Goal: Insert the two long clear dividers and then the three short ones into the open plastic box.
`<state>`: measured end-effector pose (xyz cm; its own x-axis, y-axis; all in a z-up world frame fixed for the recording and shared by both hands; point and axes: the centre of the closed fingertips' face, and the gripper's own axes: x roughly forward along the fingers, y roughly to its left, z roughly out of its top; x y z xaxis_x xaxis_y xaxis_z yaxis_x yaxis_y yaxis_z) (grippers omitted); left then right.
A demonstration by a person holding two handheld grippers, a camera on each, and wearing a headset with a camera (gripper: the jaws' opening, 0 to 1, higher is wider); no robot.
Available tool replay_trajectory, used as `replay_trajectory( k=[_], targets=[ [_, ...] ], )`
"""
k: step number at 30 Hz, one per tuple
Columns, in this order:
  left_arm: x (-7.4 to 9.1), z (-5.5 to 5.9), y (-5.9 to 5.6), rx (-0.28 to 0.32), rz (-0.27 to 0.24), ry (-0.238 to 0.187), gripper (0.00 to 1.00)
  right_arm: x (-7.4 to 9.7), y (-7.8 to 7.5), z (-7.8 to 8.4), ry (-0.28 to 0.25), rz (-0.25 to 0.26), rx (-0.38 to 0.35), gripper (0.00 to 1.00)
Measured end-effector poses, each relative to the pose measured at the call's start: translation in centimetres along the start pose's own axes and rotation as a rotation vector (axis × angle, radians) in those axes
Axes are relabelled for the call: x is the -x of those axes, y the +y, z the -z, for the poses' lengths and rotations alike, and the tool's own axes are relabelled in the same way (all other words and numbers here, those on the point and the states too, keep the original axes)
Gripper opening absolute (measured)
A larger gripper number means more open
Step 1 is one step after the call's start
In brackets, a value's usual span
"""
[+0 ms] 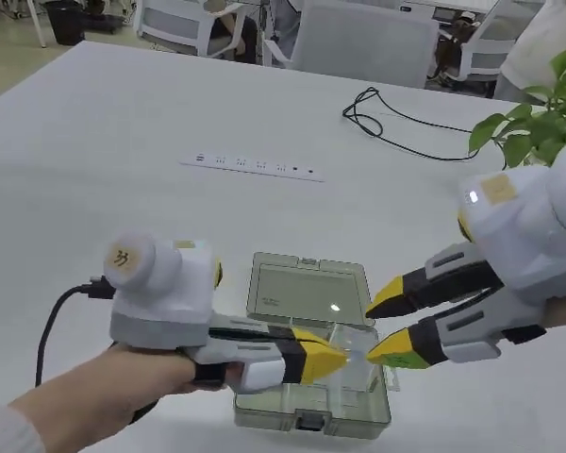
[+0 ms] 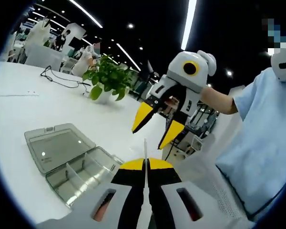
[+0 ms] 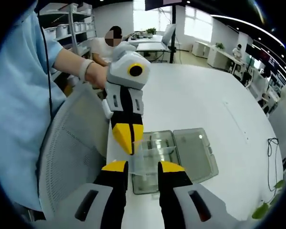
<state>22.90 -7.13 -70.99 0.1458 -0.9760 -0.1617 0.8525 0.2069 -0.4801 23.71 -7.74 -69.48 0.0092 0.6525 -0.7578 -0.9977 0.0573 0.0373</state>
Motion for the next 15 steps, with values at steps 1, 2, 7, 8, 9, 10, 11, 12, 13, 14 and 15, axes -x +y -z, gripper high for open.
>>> replay_trajectory(
  k=[1, 2, 7, 8, 9, 10, 11, 12, 13, 14, 15],
  targets=[
    [0.0, 0.2, -0.2, -0.015, 0.006, 0.013, 0.0, 0.0, 0.0, 0.1, 0.003, -0.007, -0.008, 0.24],
    [0.0, 0.4, -0.4, -0.042, 0.012, 0.026, 0.0, 0.0, 0.2, -0.1, 0.003, -0.02, -0.008, 0.23],
    [0.0, 1.0, -0.9, -0.102, 0.035, 0.053, 0.0, -0.3, 1.5, -0.2, 0.026, -0.087, -0.026, 0.16],
    [0.0, 0.9, -1.0, -0.117, 0.038, 0.05, 0.0, -0.3, 1.6, -0.1, 0.032, -0.091, -0.025, 0.16],
    [0.0, 1.0, -0.9, -0.125, 0.035, 0.051, 0.0, -0.4, 1.9, 0.0, 0.044, -0.109, -0.02, 0.15],
    [0.0, 1.0, -1.0, -0.135, 0.041, 0.055, 0.0, -0.5, 2.1, 0.1, 0.052, -0.12, -0.023, 0.14],
    [0.0, 1.0, -1.1, -0.15, 0.044, 0.055, 0.0, -0.6, 2.2, 0.2, 0.057, -0.128, -0.024, 0.12],
    [0.0, 1.0, -1.1, -0.162, 0.048, 0.057, 0.0, -0.6, 2.2, 0.3, 0.062, -0.134, -0.025, 0.11],
    [0.0, 1.0, -1.3, -0.165, 0.053, 0.055, 0.0, -0.7, 2.2, 0.4, 0.066, -0.136, -0.024, 0.1],
    [-0.1, 1.0, -1.3, -0.168, 0.052, 0.053, 0.0, -0.7, 2.2, 0.5, 0.072, -0.137, -0.02, 0.1],
    [0.0, 0.9, -1.3, -0.179, 0.051, 0.048, 0.0, -0.7, 2.1, 0.6, 0.079, -0.138, -0.016, 0.1]
  ],
)
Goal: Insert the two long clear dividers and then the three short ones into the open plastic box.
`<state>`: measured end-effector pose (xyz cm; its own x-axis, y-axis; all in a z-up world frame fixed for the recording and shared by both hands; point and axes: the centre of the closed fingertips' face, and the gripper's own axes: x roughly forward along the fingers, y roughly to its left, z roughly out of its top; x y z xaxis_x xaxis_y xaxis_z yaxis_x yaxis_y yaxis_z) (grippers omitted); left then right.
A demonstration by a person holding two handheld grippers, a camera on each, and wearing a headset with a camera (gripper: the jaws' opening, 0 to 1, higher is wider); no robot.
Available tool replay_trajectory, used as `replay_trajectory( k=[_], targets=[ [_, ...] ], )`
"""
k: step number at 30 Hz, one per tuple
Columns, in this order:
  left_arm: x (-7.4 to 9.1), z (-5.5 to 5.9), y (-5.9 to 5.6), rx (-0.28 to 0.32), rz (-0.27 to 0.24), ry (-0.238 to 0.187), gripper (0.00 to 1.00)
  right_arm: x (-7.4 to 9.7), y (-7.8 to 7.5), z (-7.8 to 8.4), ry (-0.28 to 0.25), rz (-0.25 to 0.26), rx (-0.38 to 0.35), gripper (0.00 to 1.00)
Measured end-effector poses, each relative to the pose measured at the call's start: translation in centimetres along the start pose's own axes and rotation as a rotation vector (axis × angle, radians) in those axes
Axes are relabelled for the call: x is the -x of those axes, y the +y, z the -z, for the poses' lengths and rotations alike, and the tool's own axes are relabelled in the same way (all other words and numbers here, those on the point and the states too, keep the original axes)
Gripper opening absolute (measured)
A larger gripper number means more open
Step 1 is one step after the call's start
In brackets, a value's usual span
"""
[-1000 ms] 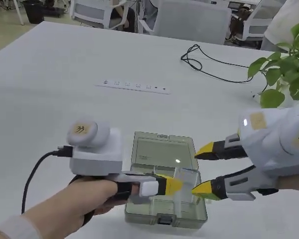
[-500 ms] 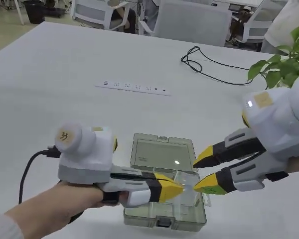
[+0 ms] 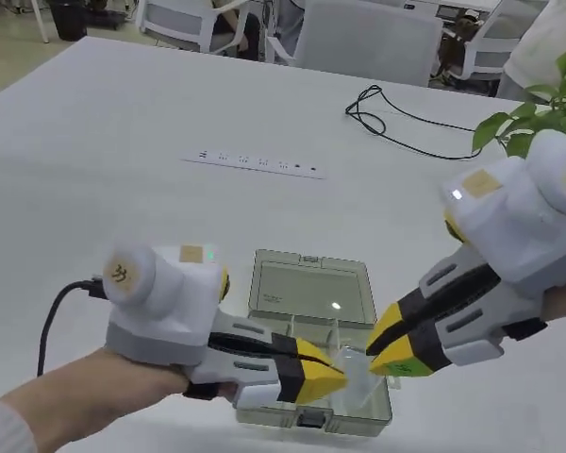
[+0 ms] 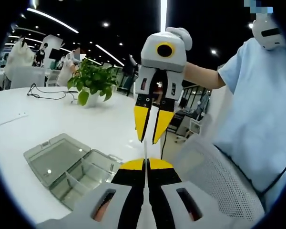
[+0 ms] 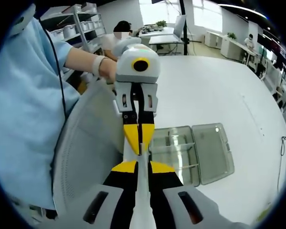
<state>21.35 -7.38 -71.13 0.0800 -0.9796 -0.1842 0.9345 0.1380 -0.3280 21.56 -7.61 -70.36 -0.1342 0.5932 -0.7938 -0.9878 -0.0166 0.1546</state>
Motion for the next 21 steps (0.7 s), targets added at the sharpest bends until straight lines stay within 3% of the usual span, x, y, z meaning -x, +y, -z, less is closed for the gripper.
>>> replay_trajectory(
  k=[14, 17, 21],
  targets=[
    [-0.2, 0.1, -0.6, -0.034, 0.027, 0.002, 0.0, -0.5, 0.8, 0.3, 0.033, -0.036, 0.016, 0.04],
    [-0.3, 0.2, -1.0, -0.043, 0.045, 0.004, 0.0, -0.6, 1.3, 0.3, 0.036, -0.063, 0.025, 0.03],
    [-0.3, 0.3, -0.9, -0.038, 0.037, 0.006, 0.0, -0.6, 1.1, 0.4, 0.054, -0.056, -0.002, 0.03]
  ],
)
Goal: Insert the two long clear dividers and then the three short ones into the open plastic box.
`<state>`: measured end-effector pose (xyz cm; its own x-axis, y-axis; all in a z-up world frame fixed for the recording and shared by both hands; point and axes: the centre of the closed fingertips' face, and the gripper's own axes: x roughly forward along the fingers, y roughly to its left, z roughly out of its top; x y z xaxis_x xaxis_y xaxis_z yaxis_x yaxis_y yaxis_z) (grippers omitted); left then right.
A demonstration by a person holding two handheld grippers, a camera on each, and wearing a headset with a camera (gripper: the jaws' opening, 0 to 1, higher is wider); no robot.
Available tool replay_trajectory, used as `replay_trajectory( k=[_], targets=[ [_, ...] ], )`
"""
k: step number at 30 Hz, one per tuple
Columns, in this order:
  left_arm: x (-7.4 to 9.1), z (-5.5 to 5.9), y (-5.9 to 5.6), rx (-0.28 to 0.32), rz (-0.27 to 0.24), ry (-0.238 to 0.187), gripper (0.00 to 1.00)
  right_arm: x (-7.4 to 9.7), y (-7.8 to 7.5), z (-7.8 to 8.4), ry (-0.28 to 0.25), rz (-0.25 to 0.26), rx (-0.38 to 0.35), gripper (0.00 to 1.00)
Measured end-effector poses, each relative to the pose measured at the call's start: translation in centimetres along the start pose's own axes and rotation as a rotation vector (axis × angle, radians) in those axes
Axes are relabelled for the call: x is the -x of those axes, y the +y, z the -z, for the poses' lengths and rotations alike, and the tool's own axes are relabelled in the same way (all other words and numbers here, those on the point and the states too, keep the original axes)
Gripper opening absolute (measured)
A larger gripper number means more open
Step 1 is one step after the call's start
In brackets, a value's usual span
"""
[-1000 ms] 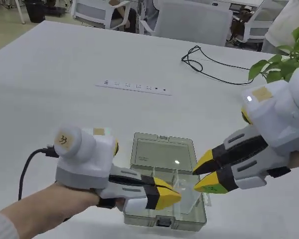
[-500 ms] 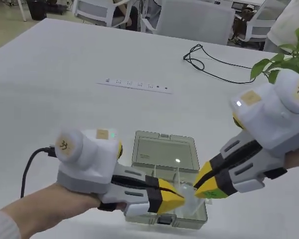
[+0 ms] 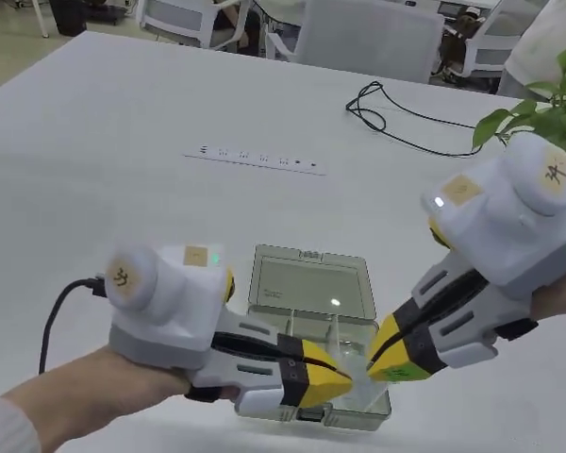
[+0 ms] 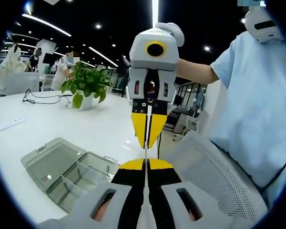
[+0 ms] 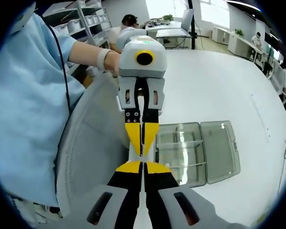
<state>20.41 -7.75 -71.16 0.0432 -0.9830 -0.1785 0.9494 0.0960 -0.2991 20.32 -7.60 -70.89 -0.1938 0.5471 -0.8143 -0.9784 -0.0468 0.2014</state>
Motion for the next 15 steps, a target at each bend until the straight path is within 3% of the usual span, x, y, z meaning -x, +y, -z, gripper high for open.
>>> replay_trajectory(
  k=[3, 9, 15],
  targets=[
    [0.0, 0.1, 0.0, -0.001, 0.001, 0.008, 0.0, -0.1, 0.1, 0.1, 0.014, -0.004, -0.032, 0.03],
    [0.0, 0.4, 0.5, -0.015, -0.039, 0.023, 0.0, -0.5, -0.3, 0.2, 0.028, 0.018, -0.004, 0.02],
    [0.1, 0.5, 1.1, -0.023, -0.072, 0.037, 0.0, -0.5, -0.6, 0.1, 0.027, 0.024, -0.033, 0.02]
  ],
)
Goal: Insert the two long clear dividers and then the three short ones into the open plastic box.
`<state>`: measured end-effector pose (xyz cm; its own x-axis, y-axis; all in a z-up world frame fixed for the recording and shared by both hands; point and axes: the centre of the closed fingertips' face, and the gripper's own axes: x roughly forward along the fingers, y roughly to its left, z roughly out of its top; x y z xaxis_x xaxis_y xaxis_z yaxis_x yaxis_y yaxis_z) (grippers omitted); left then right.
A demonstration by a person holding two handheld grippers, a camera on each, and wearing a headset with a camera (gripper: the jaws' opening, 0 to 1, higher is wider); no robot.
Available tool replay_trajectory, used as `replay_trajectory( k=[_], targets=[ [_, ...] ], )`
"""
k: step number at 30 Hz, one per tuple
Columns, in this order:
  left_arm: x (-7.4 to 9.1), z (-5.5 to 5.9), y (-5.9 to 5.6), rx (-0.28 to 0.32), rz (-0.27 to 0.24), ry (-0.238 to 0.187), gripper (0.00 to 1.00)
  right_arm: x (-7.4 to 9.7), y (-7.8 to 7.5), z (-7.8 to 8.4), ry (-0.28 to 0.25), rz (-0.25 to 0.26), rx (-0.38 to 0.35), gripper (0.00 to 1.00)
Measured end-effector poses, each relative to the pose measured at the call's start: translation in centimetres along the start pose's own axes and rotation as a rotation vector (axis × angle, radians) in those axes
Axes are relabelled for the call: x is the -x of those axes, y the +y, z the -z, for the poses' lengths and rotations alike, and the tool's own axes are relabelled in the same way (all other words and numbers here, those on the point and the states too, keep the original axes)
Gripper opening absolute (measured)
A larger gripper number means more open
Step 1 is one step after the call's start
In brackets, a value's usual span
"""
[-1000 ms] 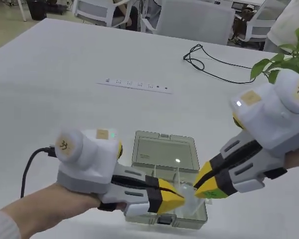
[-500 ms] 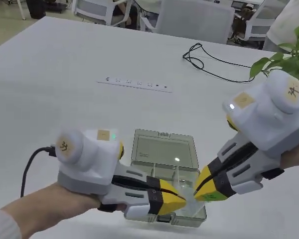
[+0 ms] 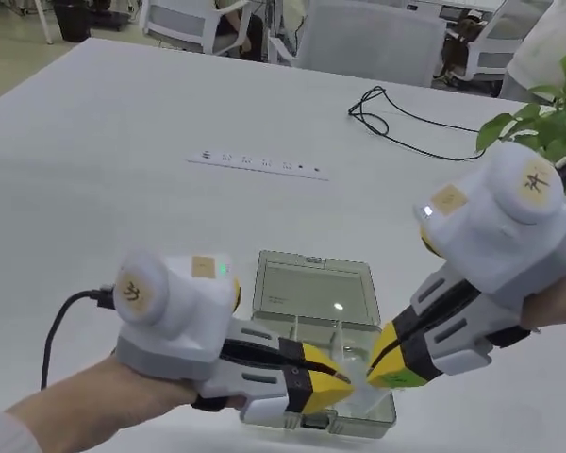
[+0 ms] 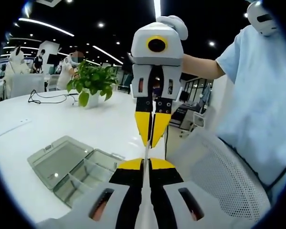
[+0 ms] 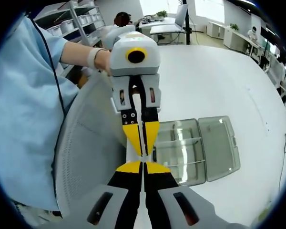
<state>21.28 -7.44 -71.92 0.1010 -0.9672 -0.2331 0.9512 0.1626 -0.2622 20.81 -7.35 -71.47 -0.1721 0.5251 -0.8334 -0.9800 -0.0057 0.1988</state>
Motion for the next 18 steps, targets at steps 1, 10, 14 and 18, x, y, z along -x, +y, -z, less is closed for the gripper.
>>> replay_trajectory(
  k=[1, 10, 14, 18],
  targets=[
    [0.0, 0.0, 0.1, 0.004, -0.004, 0.002, 0.0, 0.0, 0.0, 0.0, 0.0, 0.003, 0.001, 0.02],
    [0.2, 0.2, 0.3, -0.001, -0.037, 0.006, 0.15, -0.1, -0.2, 0.0, 0.003, 0.009, -0.005, 0.02],
    [0.2, 0.4, 0.7, -0.014, -0.067, 0.013, 0.31, -0.1, -0.3, -0.1, 0.007, 0.011, -0.003, 0.02],
    [0.5, 0.6, 1.2, -0.019, -0.1, 0.021, 0.44, -0.1, -0.6, 0.0, 0.013, 0.017, 0.0, 0.02]
  ],
)
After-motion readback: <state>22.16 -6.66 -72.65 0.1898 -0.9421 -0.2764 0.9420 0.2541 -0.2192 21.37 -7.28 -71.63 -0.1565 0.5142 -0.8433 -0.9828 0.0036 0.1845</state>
